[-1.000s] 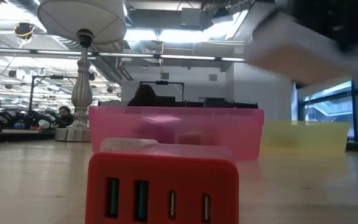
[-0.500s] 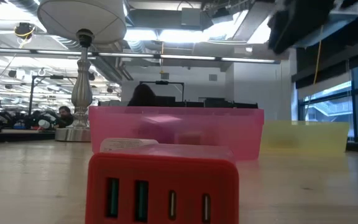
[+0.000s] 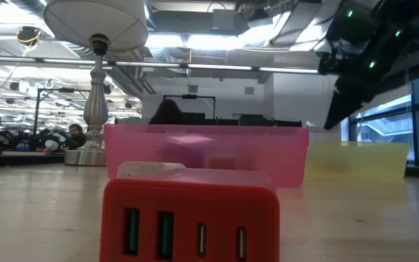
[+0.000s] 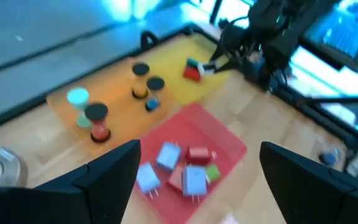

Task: Pick & Place Office items
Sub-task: Put the white digital clock into the yellow bin

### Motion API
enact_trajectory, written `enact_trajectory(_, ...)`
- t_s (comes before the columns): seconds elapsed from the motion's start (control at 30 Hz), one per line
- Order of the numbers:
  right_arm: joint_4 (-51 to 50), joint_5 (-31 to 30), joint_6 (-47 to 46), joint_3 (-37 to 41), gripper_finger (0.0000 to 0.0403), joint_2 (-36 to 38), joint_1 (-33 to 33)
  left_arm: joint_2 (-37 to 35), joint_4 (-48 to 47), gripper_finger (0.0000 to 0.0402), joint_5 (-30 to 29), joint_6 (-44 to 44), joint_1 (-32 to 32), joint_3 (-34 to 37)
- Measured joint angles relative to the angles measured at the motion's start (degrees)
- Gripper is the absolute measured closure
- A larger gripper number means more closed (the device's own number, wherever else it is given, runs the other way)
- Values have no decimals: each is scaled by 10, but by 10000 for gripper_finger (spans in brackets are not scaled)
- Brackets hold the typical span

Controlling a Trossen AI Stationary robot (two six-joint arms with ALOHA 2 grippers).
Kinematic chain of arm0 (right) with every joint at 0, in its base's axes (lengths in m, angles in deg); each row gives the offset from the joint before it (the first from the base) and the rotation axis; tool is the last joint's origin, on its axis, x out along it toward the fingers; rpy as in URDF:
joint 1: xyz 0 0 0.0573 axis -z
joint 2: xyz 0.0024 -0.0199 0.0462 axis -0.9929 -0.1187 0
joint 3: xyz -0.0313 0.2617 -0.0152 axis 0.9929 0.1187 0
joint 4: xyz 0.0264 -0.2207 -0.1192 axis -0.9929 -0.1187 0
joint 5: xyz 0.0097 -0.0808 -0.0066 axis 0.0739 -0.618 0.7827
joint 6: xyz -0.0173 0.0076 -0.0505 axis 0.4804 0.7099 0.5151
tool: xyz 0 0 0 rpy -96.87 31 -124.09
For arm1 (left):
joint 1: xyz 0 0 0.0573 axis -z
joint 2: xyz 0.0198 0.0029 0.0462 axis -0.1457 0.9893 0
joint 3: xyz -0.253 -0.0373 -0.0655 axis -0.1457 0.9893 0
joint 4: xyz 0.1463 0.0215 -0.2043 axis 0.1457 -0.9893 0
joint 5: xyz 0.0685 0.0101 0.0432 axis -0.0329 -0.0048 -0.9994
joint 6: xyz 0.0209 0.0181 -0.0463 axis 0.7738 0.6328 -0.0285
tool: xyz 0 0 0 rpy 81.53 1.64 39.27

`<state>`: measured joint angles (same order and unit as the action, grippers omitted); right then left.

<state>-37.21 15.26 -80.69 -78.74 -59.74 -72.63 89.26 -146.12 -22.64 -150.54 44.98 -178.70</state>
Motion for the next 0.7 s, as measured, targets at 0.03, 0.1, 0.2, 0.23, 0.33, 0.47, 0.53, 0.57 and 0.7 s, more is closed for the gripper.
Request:
enact_trajectory(0.03,15,0,2,7,249,-3,15,0,0,75,-13,0,0,0)
enact_trajectory(0.1,36,-3,-11,17,244,-6,43,0,0,75,-40,-8,0,0)
enact_trajectory(0.2,68,-16,-88,26,239,-16,78,0,0,75,-64,-23,-7,0)
enact_trajectory(0.23,71,-21,-124,31,239,-22,88,0,0,75,-67,-28,-10,0)
enact_trajectory(0.33,96,-28,-229,42,238,-38,107,0,0,75,-70,-37,-20,0)
enact_trajectory(0.47,131,-27,-282,61,237,-64,115,0,0,75,-70,-38,-38,0)
enact_trajectory(0.53,148,-28,-281,61,237,-75,119,0,0,75,-70,-38,-47,0)
enact_trajectory(0.57,150,-28,-277,61,237,-81,121,0,0,75,-70,-38,-52,0)
enact_trajectory(0.7,152,-28,-277,61,236,-111,132,0,0,75,-70,-38,-67,0)
